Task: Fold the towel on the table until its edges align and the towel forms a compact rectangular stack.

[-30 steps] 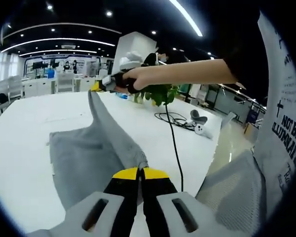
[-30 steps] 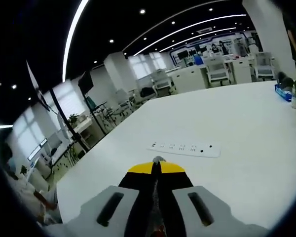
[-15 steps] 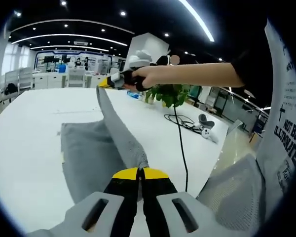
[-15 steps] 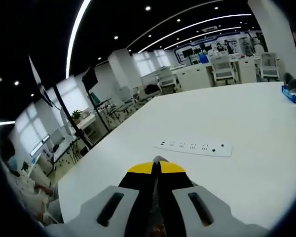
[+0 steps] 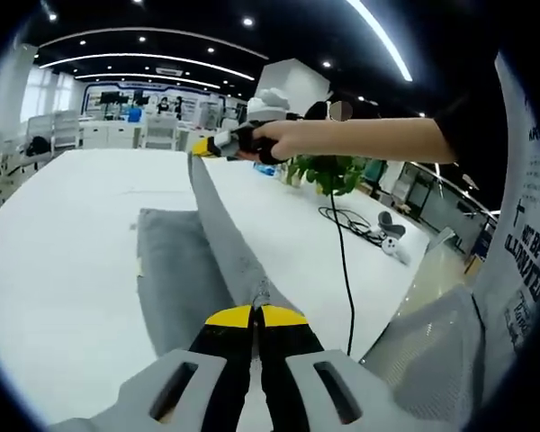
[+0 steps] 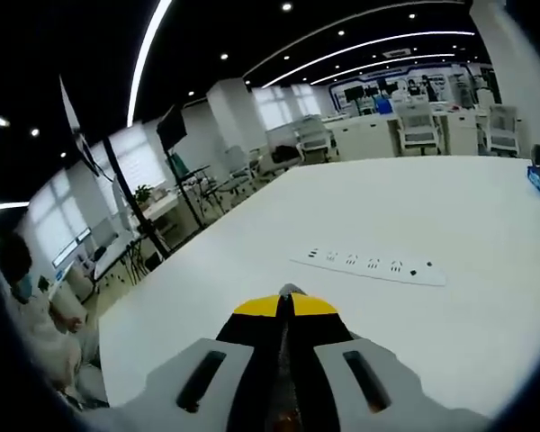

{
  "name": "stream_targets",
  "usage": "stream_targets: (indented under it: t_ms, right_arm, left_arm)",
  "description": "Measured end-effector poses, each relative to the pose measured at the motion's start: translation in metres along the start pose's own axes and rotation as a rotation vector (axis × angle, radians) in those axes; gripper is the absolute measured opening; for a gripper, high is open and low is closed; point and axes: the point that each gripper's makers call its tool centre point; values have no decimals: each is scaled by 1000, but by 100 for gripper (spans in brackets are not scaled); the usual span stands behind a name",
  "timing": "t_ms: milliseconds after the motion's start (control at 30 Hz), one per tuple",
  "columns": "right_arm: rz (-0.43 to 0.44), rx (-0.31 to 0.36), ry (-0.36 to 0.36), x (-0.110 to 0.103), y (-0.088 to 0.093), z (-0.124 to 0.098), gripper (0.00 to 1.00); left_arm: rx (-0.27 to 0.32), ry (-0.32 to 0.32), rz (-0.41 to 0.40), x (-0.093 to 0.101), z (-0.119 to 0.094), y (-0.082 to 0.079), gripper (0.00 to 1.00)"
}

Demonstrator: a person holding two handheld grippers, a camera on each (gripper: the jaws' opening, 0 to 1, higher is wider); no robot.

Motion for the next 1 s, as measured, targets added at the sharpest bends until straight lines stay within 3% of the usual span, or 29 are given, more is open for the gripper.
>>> stream_targets:
  t_ms: [200,567,767,900,1000]
  right_arm:
    - [-3,4,11,-1,0,3,0]
    - [18,57,32,-4,-17,-7,0]
    - [3,20,36,-8,-2,12,0]
    - [-16,-25,40,-11,12,28,0]
    - [-61,-63,61,-7,23,41,0]
  left_arm:
    - [38,3,-15,-2,-8,-8,1]
    - [105,2,-21,-6,-22,-28,1]
    - [60,-53,-77,-29,-20,-6,1]
    - [17,-94,-161,-44,-16,14,1]
    - [18,-108,-224,-53,-13,24,1]
Point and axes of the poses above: the point that each gripper's makers call its tool centre point, and the gripper's own axes: z roughly forward along the fingers, x roughly to its right, y roughly out of its underside, and after that the axes turned 4 degrees about -x, right-handed
